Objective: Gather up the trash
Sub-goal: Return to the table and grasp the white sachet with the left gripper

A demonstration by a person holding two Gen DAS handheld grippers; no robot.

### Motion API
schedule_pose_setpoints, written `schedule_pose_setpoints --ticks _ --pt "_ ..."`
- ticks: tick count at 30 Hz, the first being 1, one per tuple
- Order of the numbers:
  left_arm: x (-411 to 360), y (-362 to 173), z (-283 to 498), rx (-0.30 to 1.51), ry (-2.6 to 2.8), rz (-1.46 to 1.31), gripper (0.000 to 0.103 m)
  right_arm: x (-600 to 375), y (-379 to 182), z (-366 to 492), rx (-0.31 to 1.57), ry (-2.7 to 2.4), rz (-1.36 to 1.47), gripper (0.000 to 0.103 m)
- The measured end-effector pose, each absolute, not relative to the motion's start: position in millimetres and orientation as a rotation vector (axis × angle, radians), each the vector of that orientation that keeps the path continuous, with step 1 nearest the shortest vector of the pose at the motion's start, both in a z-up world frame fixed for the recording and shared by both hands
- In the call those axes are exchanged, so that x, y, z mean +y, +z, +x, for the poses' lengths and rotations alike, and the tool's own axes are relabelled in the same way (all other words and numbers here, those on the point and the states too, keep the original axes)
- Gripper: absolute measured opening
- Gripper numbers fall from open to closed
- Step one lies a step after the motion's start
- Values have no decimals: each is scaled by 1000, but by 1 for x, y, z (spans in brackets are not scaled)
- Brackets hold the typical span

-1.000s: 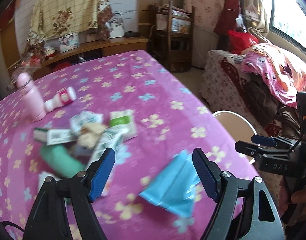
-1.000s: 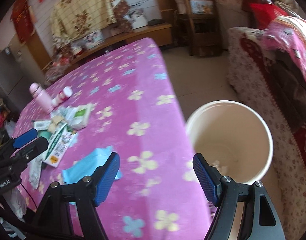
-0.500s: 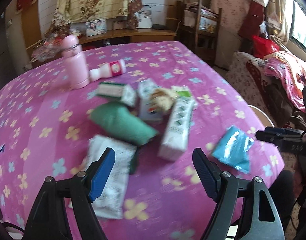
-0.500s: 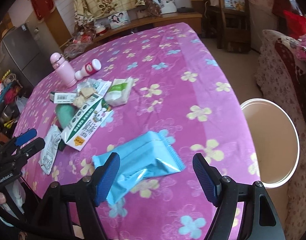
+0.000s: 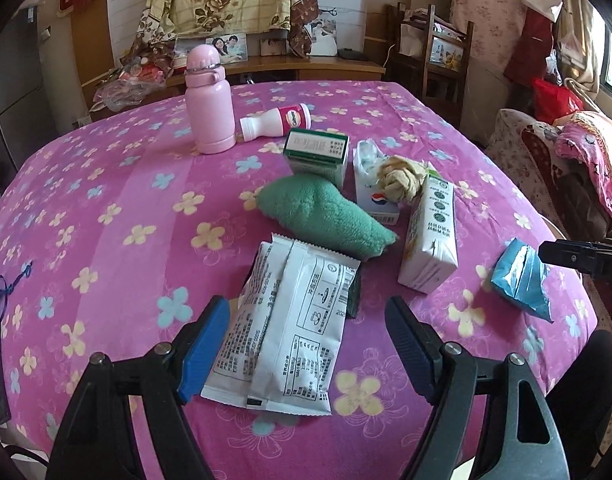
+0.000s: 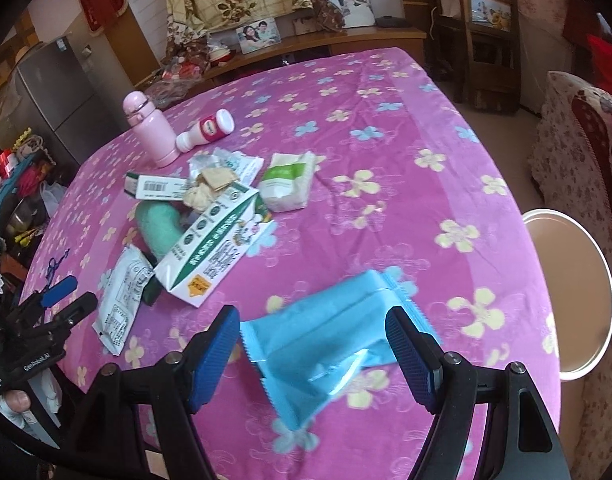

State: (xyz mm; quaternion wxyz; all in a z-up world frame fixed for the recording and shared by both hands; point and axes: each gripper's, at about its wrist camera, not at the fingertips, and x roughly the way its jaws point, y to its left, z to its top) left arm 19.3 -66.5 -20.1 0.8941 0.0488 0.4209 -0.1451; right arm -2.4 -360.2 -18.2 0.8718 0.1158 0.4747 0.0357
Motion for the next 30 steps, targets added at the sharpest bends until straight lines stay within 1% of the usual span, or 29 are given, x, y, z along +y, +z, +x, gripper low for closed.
schedule_pose_setpoints --ticks 11,16,22,30 --pt "-66 -38 28 920 -335 90 80 -333 -23 10 1008 106 251 78" --pt "-66 -51 37 954 -344 102 81 -325 -26 23 1009 115 300 78" --pt "-66 -61 50 970 -332 122 81 -307 -27 49 1012 138 349 78" --pt "-63 -65 59 991 -334 117 81 -275 -47 99 1086 139 363 78"
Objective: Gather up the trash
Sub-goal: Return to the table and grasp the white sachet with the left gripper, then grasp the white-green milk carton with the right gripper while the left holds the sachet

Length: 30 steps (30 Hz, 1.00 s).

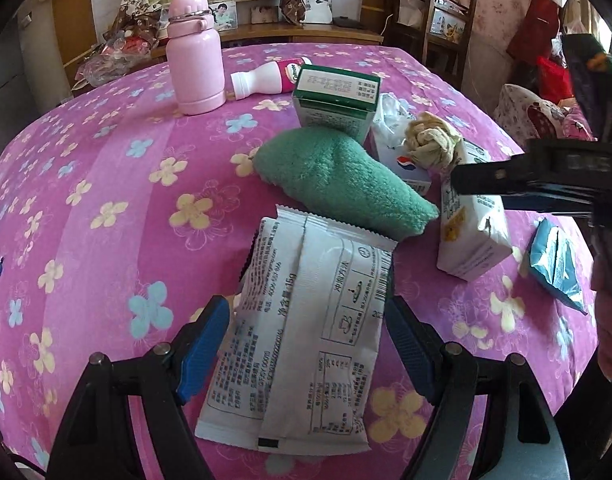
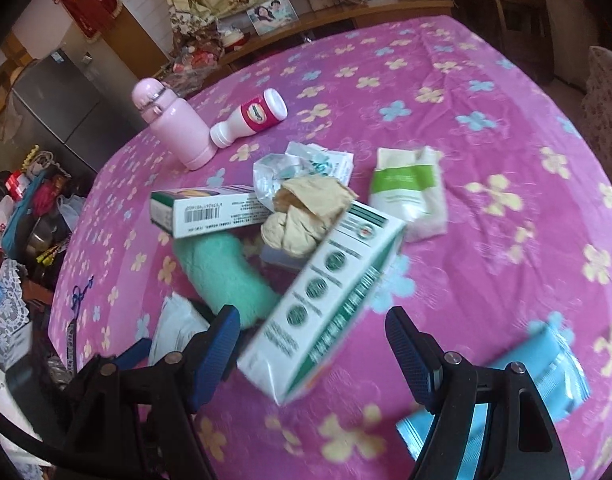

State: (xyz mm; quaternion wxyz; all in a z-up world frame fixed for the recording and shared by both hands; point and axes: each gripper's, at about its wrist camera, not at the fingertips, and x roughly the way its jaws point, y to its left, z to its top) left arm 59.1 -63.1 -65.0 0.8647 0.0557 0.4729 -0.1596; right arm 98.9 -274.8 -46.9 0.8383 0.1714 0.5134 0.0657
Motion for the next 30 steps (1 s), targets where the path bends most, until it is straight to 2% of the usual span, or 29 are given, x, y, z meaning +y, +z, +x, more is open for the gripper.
schedule_pose_setpoints --ticks 4,5,6,10,13,16,30 --pt "-65 -70 63 1028 -361 108 81 -273 -62 111 1145 159 358 78" --pt "-66 -71 63 1028 -361 109 81 -276 -62 110 1138 169 363 74" --pt "-66 -71 64 1028 -359 108 81 -278 -61 107 1129 174 360 65" --pt "-64 -75 66 1061 -369 62 78 -289 -52 95 1127 194 284 55" --pt "-62 -73 62 1065 -387 35 68 -295 -49 88 1133 211 247 55" --pt "-62 -67 54 1050 -376 51 54 -299 -44 75 1125 229 232 54" --pt "-87 -7 42 931 -416 53 52 -308 -15 29 1032 269 237 49"
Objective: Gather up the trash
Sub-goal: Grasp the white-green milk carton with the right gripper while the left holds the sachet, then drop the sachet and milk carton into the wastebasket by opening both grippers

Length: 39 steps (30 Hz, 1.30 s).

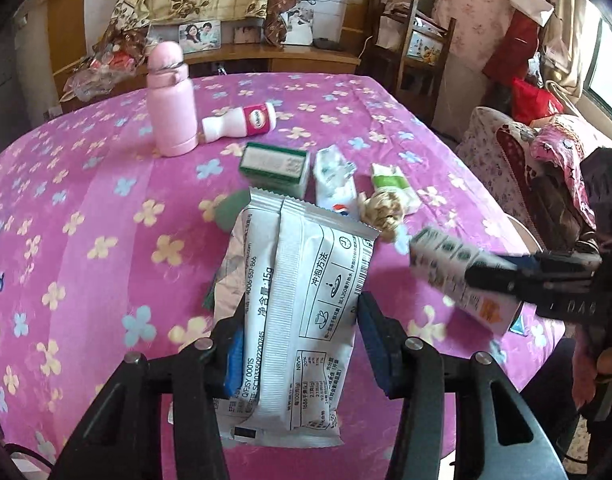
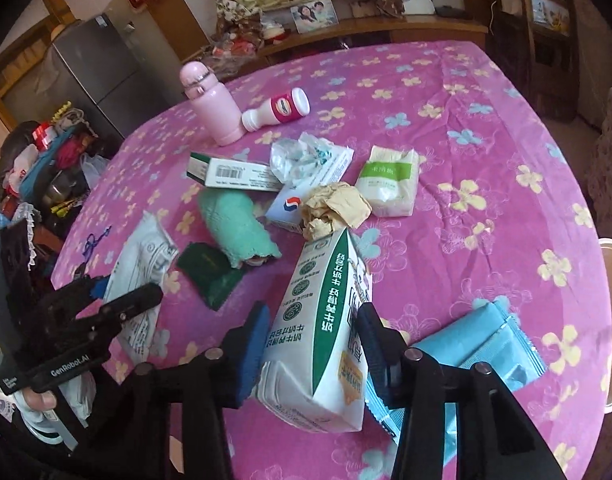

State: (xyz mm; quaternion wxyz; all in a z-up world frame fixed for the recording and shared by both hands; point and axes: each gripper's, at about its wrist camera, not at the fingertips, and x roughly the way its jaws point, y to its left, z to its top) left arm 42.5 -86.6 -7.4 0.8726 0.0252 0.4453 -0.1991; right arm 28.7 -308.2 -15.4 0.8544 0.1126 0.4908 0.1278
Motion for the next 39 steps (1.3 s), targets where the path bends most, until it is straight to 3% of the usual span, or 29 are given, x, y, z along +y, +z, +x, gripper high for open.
schedule_pose_setpoints --ticks 12,17,21,31,39 --pt "-94 -15 37 948 -409 74 52 -290 -56 36 1155 230 195 53" --pt "-104 -2 35 921 -428 73 52 -300 -42 29 1081 255 242 42" --pt "-124 13 36 892 -460 72 52 -320 -14 17 1001 243 259 42" --pt "-232 41 36 842 -614 114 52 -422 26 -13 900 76 321 42" --pt "-338 45 35 865 -765 128 52 -532 21 -43 892 -137 387 42"
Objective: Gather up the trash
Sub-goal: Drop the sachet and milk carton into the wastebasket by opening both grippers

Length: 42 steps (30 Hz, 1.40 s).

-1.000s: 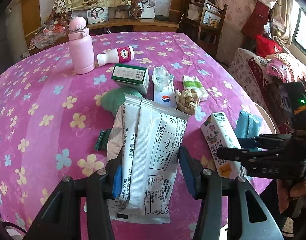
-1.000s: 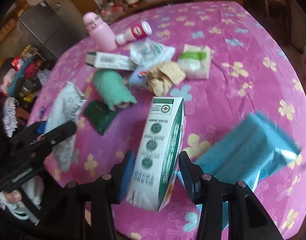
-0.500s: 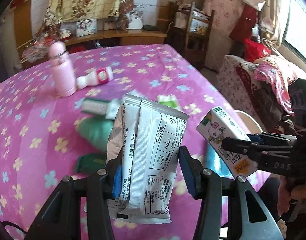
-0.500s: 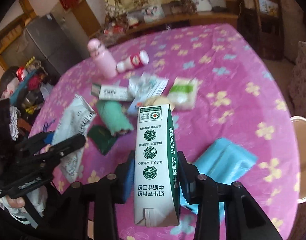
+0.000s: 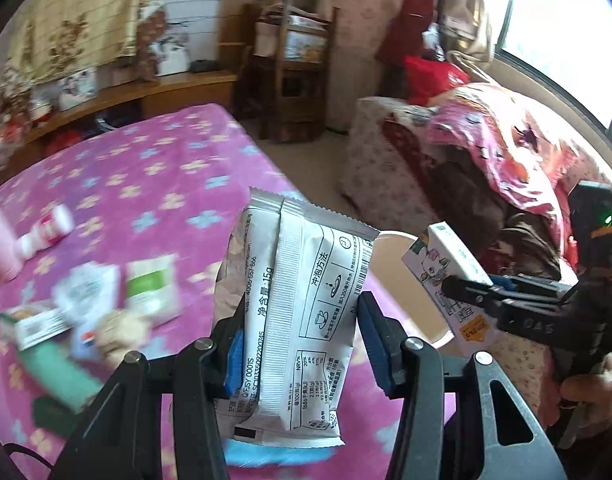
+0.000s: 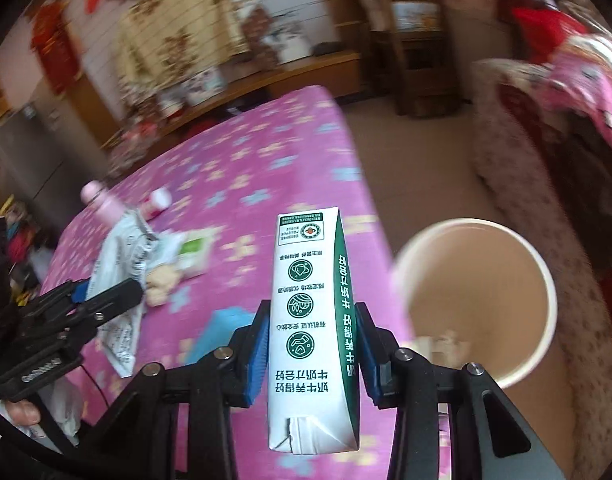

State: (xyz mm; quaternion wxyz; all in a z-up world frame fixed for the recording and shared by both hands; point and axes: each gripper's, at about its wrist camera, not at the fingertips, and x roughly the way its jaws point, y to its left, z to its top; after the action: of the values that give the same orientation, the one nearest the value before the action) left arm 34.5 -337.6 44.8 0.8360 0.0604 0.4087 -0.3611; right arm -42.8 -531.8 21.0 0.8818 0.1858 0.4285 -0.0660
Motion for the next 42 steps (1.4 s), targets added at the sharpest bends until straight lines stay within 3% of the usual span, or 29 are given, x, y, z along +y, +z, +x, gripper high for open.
schedule_pose_setpoints --ticks 13,17,18,20,42 --pt "-463 13 37 952 -886 120 55 -654 -52 -60 961 -368 500 42" --pt "-474 5 41 966 -902 93 77 -669 -67 -63 951 -408 540 44" --pt "-474 4 41 970 -907 86 79 -674 -70 -62 943 -416 564 53" --pt "-473 3 40 972 -902 90 79 -678 -71 -70 919 -433 590 65" --pt "-398 20 37 882 -713 142 79 -609 -48 -64 931 -356 490 65"
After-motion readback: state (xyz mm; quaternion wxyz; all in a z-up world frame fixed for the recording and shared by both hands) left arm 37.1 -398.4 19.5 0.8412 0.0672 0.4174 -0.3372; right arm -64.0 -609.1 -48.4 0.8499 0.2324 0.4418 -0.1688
